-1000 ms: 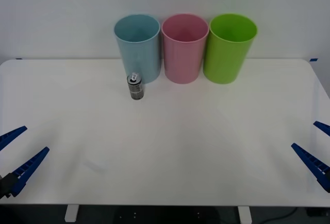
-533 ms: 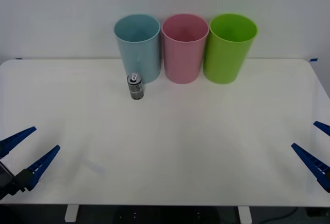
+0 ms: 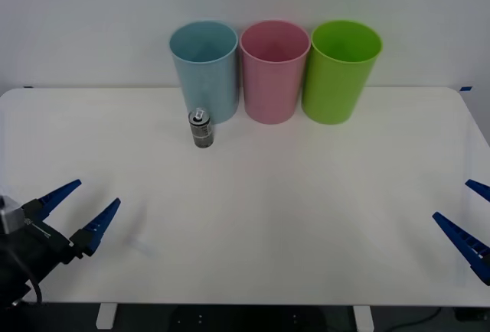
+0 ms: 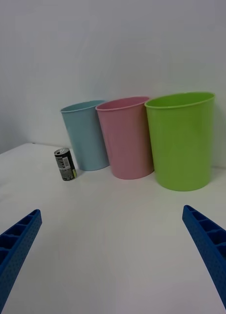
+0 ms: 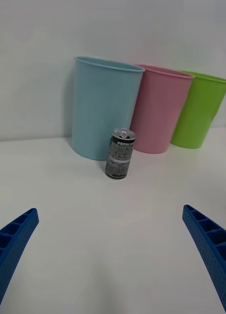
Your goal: Grasp the object on the table and drop it into the matching bin: aluminum can to the light blue bin, PET bottle to the pink bin.
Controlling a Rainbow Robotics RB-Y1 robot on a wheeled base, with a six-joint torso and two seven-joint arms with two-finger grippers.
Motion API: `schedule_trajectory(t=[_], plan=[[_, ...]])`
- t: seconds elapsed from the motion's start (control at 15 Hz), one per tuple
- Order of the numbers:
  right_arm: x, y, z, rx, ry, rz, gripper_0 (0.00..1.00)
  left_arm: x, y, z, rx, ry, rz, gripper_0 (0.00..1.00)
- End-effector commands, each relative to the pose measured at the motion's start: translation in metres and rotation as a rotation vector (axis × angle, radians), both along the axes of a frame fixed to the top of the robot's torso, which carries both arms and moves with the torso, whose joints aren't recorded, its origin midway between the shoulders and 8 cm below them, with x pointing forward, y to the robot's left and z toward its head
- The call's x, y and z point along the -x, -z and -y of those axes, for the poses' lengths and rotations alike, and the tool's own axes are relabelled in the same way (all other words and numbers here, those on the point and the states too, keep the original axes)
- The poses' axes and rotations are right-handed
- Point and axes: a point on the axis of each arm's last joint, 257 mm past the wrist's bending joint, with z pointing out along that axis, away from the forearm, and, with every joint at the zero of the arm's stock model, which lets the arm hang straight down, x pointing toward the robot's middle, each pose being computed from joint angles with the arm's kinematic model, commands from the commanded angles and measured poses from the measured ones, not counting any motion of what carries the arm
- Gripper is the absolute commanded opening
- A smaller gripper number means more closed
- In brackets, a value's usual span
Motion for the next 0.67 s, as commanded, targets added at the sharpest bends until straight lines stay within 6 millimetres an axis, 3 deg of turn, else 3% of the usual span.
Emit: schedule_trajectory(t=[0.07, 0.67], plan=[[0.000, 0.000, 0.000, 0.000, 0.000, 0.000, 1.00, -0.014, 0.006, 0.013, 0.009, -0.023, -0.011, 1.00], [0.000, 0.000, 0.000, 0.000, 0.000, 0.000, 1.00, -0.063, 0.018, 0.062, 0.030, -0.106, -0.046, 1.00]])
